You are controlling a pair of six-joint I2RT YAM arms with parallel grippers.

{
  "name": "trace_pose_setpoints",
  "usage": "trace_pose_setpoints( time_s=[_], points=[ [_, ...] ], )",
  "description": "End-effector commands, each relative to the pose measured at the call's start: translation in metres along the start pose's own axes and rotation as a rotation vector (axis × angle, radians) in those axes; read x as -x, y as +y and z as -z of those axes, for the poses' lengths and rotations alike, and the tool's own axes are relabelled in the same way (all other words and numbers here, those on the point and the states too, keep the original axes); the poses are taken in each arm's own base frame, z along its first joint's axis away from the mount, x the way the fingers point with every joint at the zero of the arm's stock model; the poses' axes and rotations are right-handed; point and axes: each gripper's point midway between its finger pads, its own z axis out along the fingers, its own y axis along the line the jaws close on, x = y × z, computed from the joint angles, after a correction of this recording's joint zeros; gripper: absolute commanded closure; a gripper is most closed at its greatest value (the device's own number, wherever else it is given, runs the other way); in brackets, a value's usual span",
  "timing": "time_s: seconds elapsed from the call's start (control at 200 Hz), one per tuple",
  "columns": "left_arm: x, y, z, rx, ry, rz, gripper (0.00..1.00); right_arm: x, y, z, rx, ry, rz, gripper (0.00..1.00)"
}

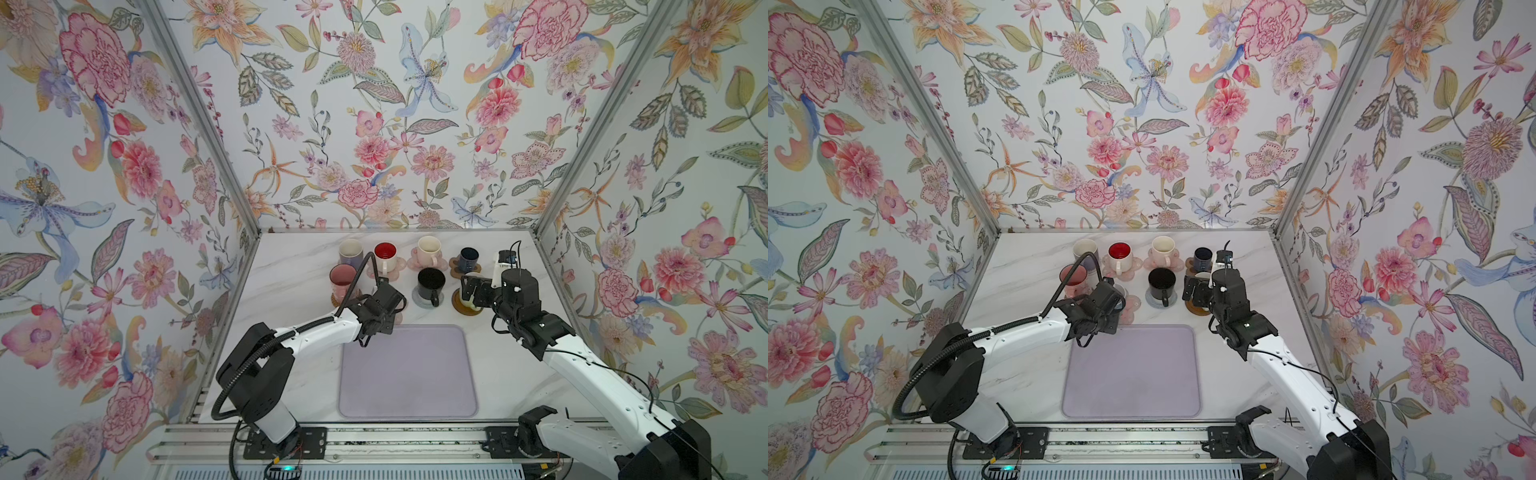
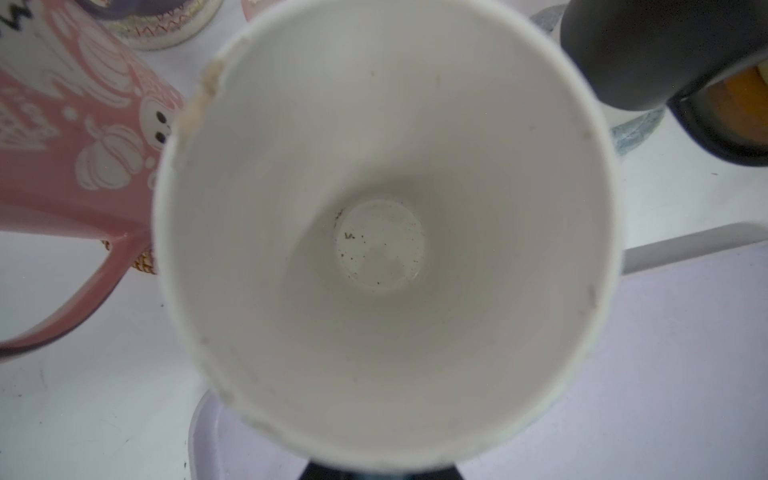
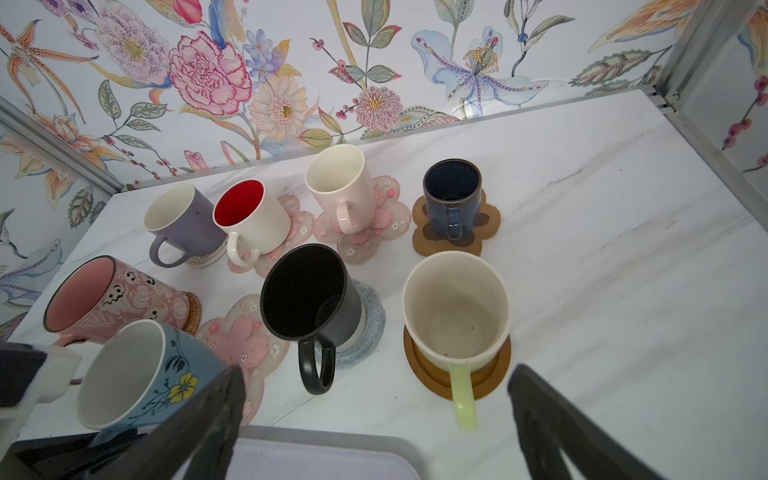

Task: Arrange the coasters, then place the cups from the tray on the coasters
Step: 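Lift the blue floral mug with the left gripper and carry it farther from the robot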

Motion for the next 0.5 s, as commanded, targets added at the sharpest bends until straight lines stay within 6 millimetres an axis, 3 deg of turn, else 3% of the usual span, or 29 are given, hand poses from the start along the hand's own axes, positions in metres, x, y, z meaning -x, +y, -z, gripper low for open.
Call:
trace_pose_setpoints(
  time_s=[0.0, 0.495],
  points=[
    [0.031, -0.008, 0.005, -0.036, -0.080, 0.023, 1.00, -0.004, -0.006, 0.003, -0.014, 0.005, 0.010, 0.01],
    [0.037, -0.004, -0.012, -0.038, -0.070, 0.053, 1.00, -0.005, -0.009, 0.002, -0.017, 0.008, 0.007, 0.01]
  ],
)
